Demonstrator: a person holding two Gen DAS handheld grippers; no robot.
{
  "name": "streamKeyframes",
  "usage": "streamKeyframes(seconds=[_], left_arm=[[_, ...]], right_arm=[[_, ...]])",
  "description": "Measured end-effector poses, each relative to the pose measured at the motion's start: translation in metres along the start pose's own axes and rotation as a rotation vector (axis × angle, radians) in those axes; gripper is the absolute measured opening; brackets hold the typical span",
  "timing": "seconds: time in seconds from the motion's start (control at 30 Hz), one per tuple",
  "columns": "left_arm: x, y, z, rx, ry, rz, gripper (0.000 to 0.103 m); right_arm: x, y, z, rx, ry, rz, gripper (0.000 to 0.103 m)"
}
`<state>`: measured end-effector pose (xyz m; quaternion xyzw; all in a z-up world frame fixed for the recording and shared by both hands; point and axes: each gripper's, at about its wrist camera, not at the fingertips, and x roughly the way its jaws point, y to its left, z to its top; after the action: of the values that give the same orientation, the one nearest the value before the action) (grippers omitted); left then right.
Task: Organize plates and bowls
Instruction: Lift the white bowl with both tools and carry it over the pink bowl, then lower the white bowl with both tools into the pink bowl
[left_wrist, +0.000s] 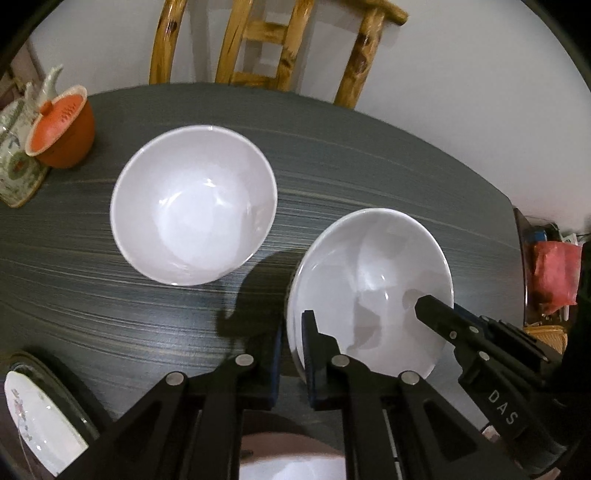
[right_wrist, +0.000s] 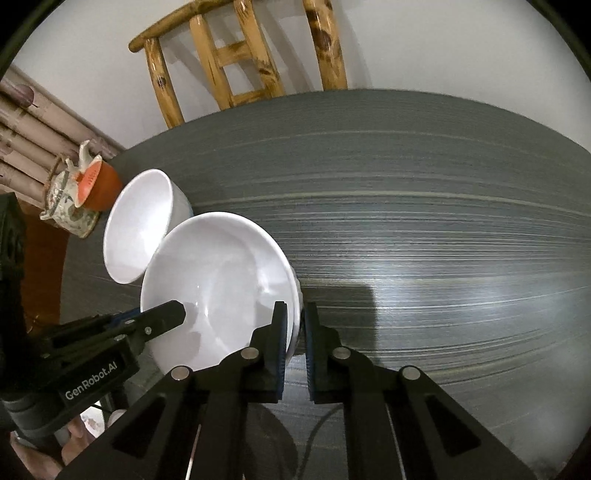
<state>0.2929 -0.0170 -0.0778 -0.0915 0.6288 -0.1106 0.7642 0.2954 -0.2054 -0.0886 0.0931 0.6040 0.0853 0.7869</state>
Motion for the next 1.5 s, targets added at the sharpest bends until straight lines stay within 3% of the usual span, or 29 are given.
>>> streamKeyframes(seconds=[0.4, 0.73, 1.07, 1.5], left_arm=[[-0.064, -0.002, -0.032, 0.018, -0.067, 0.024, 0.010], [-0.085, 0.018, -0.081, 0.008, -0.076, 0.018, 0.010], [-0.077, 0.029, -0.126, 0.015, -0.044, 0.041, 0.010], [-0.042, 0.040, -0.145, 0.004, 0.021, 0.071, 0.010]], right_arm=[[-0.062, 0.031, -0.024, -0.053, -0.076, -0.020, 0.009], [-0.086, 0.059, -0.061, -0.093, -0.085, -0.014, 0.010], [-0.089, 0.077, -0.113, -0.120, -0.054, -0.020, 0.010], [-0.061, 0.080, -0.147, -0.128, 0.014, -0.027, 0.010]])
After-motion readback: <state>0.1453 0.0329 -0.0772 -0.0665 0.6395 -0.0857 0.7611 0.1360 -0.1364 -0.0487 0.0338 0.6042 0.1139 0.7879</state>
